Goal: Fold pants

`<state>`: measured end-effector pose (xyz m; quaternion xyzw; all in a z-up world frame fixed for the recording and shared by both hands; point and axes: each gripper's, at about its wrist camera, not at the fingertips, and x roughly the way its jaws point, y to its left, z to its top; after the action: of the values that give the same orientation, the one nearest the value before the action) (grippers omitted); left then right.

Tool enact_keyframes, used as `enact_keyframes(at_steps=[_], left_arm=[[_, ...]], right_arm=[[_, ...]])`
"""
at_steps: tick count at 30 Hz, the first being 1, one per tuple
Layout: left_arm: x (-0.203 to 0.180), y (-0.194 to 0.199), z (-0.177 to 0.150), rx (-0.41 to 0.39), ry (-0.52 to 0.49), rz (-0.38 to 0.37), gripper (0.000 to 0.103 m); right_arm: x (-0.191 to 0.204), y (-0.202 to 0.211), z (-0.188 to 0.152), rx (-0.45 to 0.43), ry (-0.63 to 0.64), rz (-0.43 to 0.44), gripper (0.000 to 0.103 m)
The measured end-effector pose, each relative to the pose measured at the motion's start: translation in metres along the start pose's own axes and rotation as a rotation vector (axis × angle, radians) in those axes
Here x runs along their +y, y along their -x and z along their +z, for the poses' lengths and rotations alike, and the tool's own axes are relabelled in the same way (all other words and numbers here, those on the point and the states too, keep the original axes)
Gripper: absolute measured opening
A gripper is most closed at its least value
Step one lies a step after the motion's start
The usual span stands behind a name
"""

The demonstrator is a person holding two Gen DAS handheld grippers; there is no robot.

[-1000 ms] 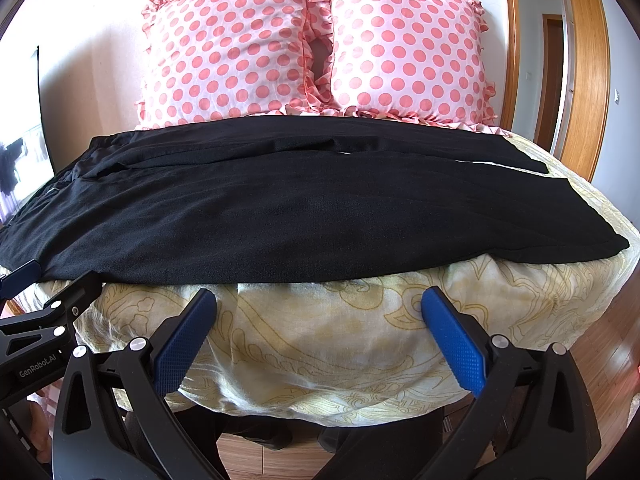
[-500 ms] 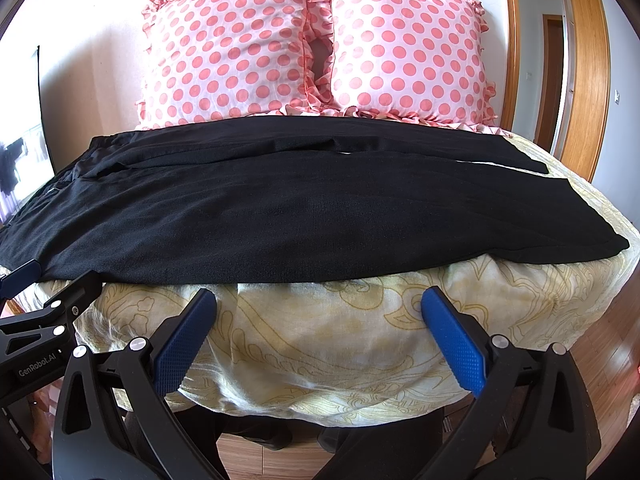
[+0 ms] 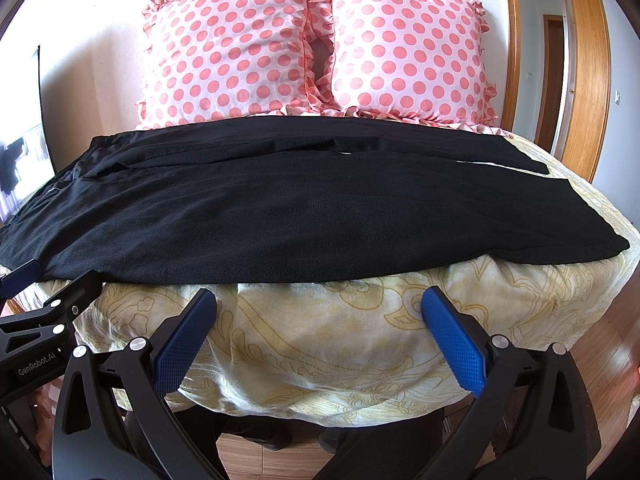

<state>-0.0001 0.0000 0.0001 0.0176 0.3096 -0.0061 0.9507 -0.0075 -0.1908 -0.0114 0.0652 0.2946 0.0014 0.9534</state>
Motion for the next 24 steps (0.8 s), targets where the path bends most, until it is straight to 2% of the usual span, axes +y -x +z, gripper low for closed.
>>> enact_keyframes(at_steps=[9, 13, 16, 17, 20, 24], left_arm=[[0.0, 0.0, 0.0, -0.001, -0.001, 0.0, 0.101], [0.0, 0.0, 0.0, -0.005, -0.01, 0.002, 0.101], [0.001, 0.006, 0.003, -0.022, -0.047, -0.008, 0.101], [-0.002, 0.015, 0.001, -0.037, -0.059, -0.011, 0.101], [0.001, 0.027, 0.014, -0.113, -0.064, -0.034, 0.101], [0.013, 0.028, 0.04, -0.166, 0.003, -0.064, 0.101]], right_arm=[[-0.001, -0.001, 0.0, 0.001, 0.004, 0.003, 0.102], [-0.006, -0.003, 0.008, 0.018, 0.012, 0.031, 0.102], [-0.026, 0.008, 0.018, -0.02, -0.029, 0.042, 0.102], [-0.035, 0.013, 0.025, -0.041, -0.04, 0.036, 0.102], [-0.073, 0.027, 0.07, -0.136, -0.079, -0.06, 0.102], [-0.126, 0.007, 0.143, -0.175, -0.162, -0.137, 0.102]])
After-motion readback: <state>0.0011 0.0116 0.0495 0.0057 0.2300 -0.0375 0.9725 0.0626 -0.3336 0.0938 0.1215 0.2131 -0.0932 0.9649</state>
